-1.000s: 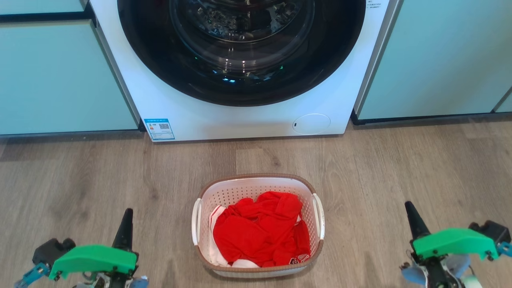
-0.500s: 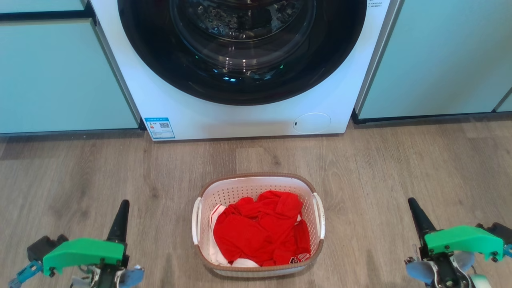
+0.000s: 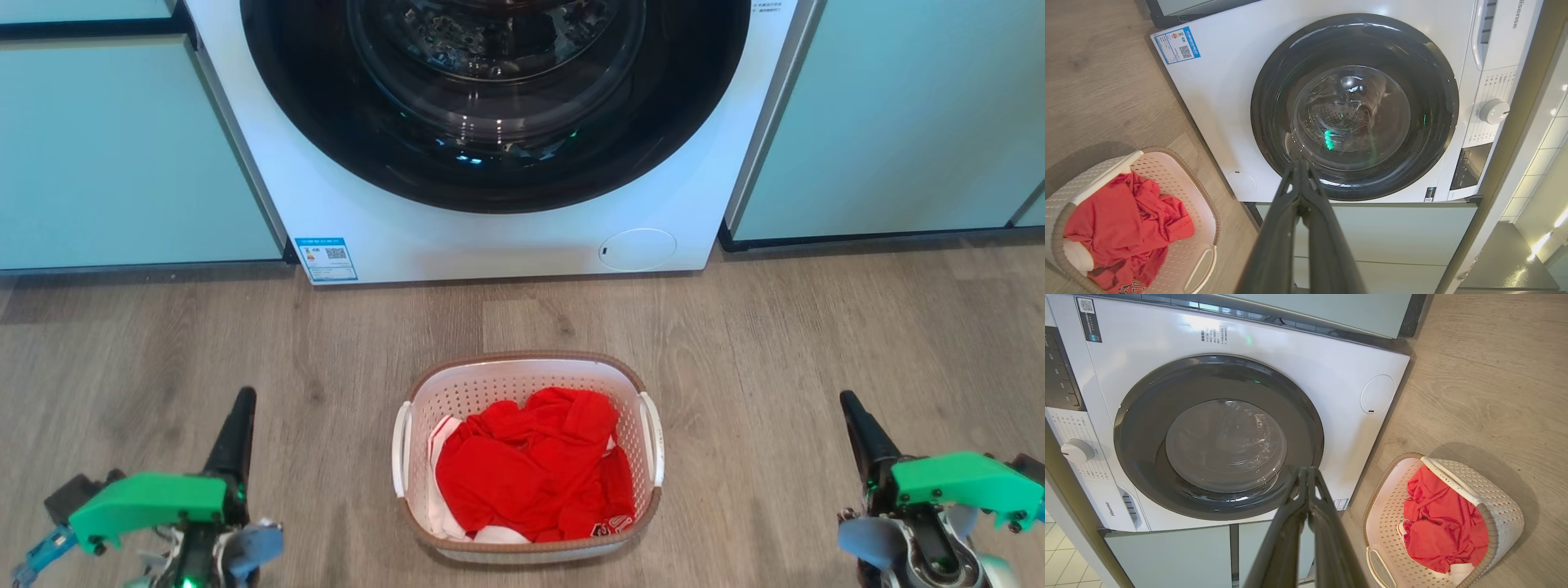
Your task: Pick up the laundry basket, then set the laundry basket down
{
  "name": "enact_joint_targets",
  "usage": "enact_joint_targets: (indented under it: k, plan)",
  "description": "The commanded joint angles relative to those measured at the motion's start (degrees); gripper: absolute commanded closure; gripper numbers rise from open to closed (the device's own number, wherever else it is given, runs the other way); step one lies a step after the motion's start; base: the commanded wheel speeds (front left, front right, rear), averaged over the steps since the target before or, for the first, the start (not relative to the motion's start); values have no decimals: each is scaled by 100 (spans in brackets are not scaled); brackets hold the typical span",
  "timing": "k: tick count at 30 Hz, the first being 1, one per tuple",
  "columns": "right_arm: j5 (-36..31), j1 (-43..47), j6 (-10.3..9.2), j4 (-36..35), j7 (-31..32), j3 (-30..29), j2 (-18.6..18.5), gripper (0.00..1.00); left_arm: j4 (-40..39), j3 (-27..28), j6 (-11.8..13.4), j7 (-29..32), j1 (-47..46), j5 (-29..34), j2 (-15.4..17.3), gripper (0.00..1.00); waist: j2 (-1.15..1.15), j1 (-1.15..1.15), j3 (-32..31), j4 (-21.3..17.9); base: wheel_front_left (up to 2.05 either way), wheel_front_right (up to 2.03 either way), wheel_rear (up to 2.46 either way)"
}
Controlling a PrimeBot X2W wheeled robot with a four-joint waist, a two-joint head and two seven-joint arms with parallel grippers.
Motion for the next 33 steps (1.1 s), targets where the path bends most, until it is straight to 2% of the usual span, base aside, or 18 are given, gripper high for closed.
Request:
enact_joint_targets:
  k: [1, 14, 33]
  plan:
    - [207, -322, 14, -237, 72, 48, -106, 100, -169, 211, -82, 61, -385, -202, 28, 100, 0, 0, 2, 1, 0, 0, 0]
    - [929, -383, 16, -275, 272, -85, -103, 100, -137, 361, -174, 259, -530, -963, 19, 100, 0, 0, 18, 7, 0, 0, 0]
    - [900, -386, 16, -273, 301, -121, -78, 100, -136, 381, -174, 275, -532, -947, 5, 100, 0, 0, 18, 7, 0, 0, 0]
